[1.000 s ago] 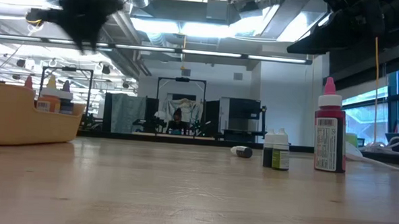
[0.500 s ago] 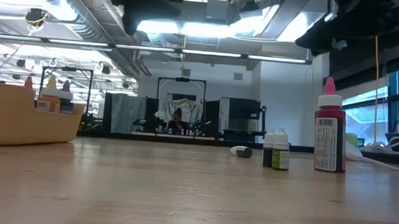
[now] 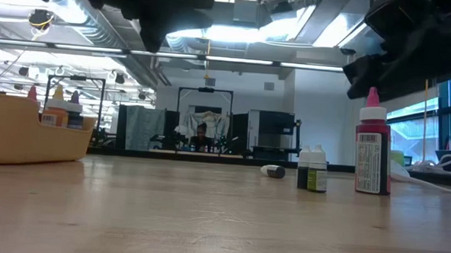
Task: Pick & Place food coloring
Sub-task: Put the large pink food coloring bottle into the yellow bin
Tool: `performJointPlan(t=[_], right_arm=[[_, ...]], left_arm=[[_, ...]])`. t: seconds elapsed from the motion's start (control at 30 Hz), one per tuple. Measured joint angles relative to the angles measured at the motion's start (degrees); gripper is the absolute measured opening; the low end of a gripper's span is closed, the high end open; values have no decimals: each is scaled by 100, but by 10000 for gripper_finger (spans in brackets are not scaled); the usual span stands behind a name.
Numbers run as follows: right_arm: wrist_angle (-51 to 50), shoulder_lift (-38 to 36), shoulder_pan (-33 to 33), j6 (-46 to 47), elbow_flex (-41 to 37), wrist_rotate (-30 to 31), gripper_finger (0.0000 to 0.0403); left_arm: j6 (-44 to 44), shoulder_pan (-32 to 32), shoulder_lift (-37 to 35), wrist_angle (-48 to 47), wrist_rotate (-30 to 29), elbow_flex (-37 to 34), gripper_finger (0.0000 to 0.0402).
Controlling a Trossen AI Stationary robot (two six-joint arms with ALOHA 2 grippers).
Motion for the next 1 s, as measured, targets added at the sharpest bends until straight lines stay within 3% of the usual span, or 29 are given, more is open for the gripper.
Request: performJointPlan(t=[0.4, 0.5, 0.63, 0.7, 0.87, 1.0], right_arm=[[153, 763, 129, 130, 0, 369, 216], [169, 803, 129, 114, 2, 487, 189], [151, 773, 129, 54, 8, 500, 124], [107, 775, 129, -45, 79, 502, 120], [-69, 761, 41, -251, 817, 505, 120], [-290, 862, -183, -664, 1707, 524, 120]], left_arm=[[-1, -8, 33, 8, -205, 0, 127], [-1, -8, 33, 6, -205, 0, 129], [0, -8, 33, 3, -208, 0, 132], [64, -8, 33, 0, -208, 0, 131], [257, -16, -91, -55, -201, 0, 128], [252, -189, -500, -492, 196, 7, 128]])
